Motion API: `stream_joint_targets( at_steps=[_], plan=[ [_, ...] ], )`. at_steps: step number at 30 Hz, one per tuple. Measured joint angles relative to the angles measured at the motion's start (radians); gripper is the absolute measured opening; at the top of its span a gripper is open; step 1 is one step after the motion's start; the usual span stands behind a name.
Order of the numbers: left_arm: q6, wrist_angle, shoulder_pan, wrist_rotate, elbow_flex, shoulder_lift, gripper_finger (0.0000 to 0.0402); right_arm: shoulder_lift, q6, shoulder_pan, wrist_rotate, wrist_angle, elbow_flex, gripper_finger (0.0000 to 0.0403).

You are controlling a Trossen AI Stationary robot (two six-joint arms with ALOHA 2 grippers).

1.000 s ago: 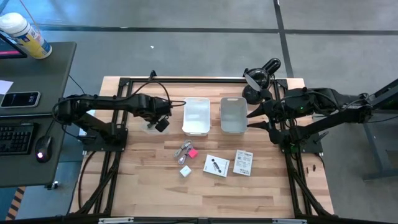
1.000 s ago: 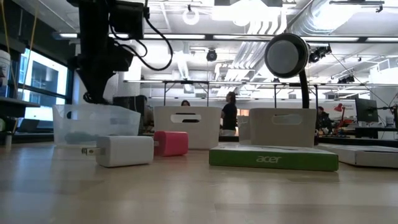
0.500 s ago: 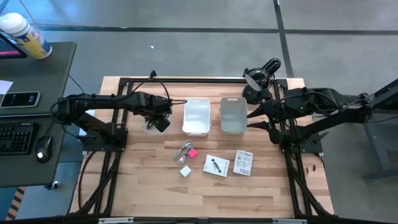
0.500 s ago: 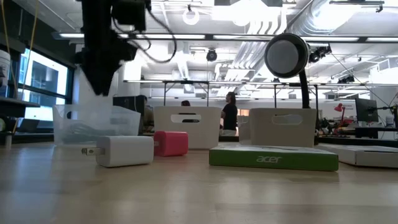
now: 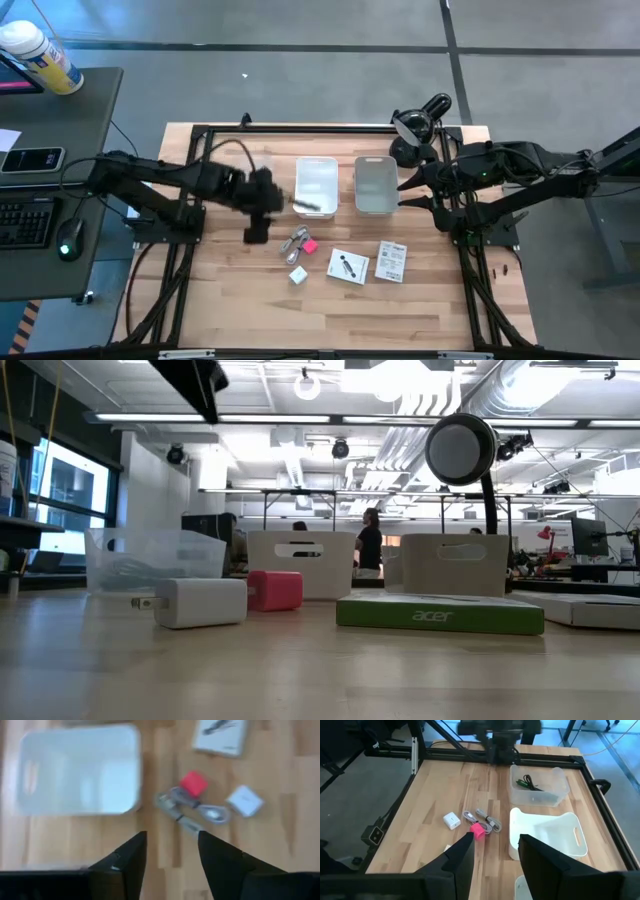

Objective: Pick and place items into bin
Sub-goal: Put the white USB cord into the transparent bin

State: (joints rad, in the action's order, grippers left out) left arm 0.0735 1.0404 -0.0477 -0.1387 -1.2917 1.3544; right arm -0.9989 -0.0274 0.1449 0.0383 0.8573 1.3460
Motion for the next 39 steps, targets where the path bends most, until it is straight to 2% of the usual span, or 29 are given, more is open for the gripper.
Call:
stream_joint_targets(
  at_steps=[6, 15, 26, 30, 34, 39],
  plan=[
    [0.010, -0.078, -0.117, -0.070, 0.038, 0.041, 0.0125, 0.000, 0.008, 0.000, 0.000, 0.000, 0.000, 0.0145],
    [0.053, -0.177, -0.151, -0.052, 0.094, 0.183, 0.0109, 0.000, 0.002, 0.000, -0.002, -0.001, 0.001, 0.0145],
    [0.077, -0.212, -0.149, -0.028, 0.094, 0.340, 0.0168, 0.000, -0.024, 0.000, -0.031, -0.001, 0.001, 0.0145],
    [0.156, -0.202, -0.139, -0.035, 0.094, 0.372, 0.0193, 0.000, -0.022, 0.000, -0.039, -0.001, 0.001, 0.0145],
    [0.310, -0.179, -0.117, -0.024, 0.094, 0.388, 0.0212, 0.000, -0.020, 0.000, -0.039, 0.000, 0.001, 0.0145],
    [0.433, -0.157, -0.086, -0.064, 0.094, 0.385, 0.0216, 0.000, -0.017, 0.000, -0.039, 0.001, 0.001, 0.0145]
  ],
)
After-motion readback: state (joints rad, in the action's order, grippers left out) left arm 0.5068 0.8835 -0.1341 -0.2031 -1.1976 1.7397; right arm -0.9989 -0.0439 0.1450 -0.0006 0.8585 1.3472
